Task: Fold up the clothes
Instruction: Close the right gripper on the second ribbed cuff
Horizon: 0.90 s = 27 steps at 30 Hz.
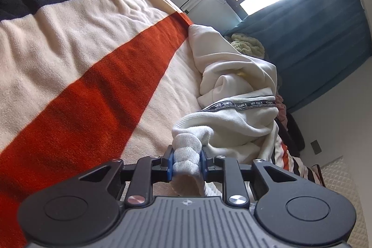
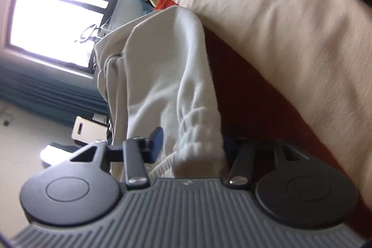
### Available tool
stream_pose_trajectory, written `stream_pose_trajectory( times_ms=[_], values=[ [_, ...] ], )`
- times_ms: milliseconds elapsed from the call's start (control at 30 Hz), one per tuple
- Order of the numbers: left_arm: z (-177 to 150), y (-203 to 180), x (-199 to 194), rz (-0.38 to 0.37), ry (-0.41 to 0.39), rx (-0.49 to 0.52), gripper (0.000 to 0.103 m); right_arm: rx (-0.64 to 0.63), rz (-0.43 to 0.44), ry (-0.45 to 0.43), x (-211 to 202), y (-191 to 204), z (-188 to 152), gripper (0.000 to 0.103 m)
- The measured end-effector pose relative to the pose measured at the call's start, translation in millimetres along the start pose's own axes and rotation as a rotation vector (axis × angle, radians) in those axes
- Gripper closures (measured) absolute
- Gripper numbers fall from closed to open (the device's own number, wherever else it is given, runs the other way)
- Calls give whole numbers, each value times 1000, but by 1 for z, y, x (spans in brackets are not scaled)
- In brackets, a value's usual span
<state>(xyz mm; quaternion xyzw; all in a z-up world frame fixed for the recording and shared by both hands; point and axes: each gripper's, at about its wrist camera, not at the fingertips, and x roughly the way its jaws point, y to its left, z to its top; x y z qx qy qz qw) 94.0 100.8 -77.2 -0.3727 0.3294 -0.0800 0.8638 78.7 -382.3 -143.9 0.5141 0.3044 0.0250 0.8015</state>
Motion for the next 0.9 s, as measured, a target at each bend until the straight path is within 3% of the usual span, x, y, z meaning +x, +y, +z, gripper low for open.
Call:
stream_pose_trajectory(
  times_ms=[100,267,533,633,700,900],
  values=[
    [-1,-1,-1,-4,0,8,78,-22,27,-22,-12,6,-1,82],
    [-2,-1,2,-10,14,-5,74,-150,15,-98,-30,27,-7,83],
    [-3,6,14,19,42,-36,64,-2,-8,-52,-24,2,-1,80],
    [-4,7,17,42,46,-44,55,21,2,-39,-21,-3,-1,69],
    [-5,8,18,39,49,-45,52,29,1,-39,-20,-3,-1,44],
    [-6,11,20,33,57,-48,52,40,-17,-29,-11,-9,-2,41]
  ],
)
